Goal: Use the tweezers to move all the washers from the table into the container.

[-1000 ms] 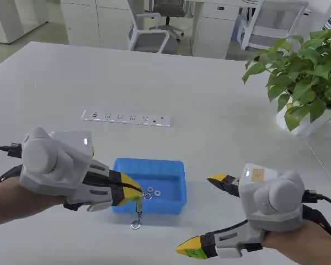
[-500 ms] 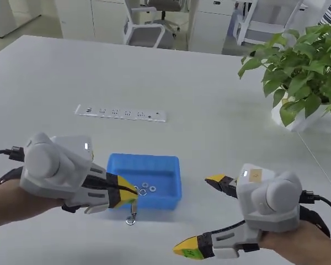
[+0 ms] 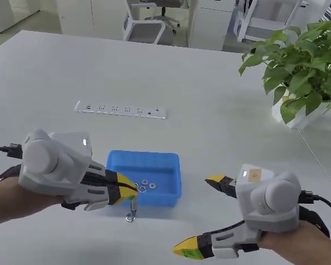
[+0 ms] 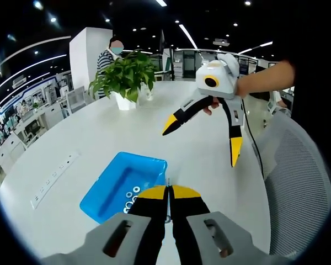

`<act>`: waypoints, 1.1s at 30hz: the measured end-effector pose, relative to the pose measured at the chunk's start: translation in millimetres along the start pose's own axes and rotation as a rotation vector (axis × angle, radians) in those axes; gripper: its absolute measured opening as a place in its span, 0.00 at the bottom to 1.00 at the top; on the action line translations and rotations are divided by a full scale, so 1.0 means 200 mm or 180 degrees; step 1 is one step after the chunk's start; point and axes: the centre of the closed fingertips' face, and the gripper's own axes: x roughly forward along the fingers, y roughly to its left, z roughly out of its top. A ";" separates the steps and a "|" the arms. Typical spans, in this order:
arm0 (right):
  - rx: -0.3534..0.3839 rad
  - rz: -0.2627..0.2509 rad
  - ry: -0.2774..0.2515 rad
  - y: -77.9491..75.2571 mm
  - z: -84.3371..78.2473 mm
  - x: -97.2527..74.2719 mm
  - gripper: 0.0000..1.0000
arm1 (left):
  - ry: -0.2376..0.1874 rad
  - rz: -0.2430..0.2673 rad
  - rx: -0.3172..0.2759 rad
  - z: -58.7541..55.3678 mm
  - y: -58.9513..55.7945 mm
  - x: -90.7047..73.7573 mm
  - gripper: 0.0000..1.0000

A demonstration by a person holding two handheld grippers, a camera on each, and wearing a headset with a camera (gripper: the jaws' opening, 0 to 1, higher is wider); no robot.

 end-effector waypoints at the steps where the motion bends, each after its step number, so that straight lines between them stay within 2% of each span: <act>1: -0.0004 -0.0001 -0.0002 0.00 0.00 0.00 1.00 | 0.0004 0.0004 0.0001 0.00 0.00 0.00 0.04; 8: -0.0018 0.0014 0.0007 0.00 0.00 0.01 1.00 | 0.0040 -0.0009 -0.0026 -0.05 0.01 0.00 0.04; 18: -0.0064 0.0038 0.0000 0.01 0.02 0.02 1.00 | 0.0015 -0.0028 0.0044 -0.04 -0.01 0.00 0.04; 20: -0.0079 0.0044 -0.0009 0.01 0.02 0.02 0.99 | 0.0007 -0.0084 0.0057 -0.03 -0.02 0.00 0.04; 26: -0.0229 0.0167 -0.0067 0.04 0.05 0.03 0.89 | 0.0050 -0.0203 0.0130 -0.03 -0.02 0.01 0.04; 33: -0.0379 0.0293 -0.0036 0.06 0.06 0.05 0.79 | 0.0146 -0.0330 0.0227 -0.04 -0.01 0.01 0.04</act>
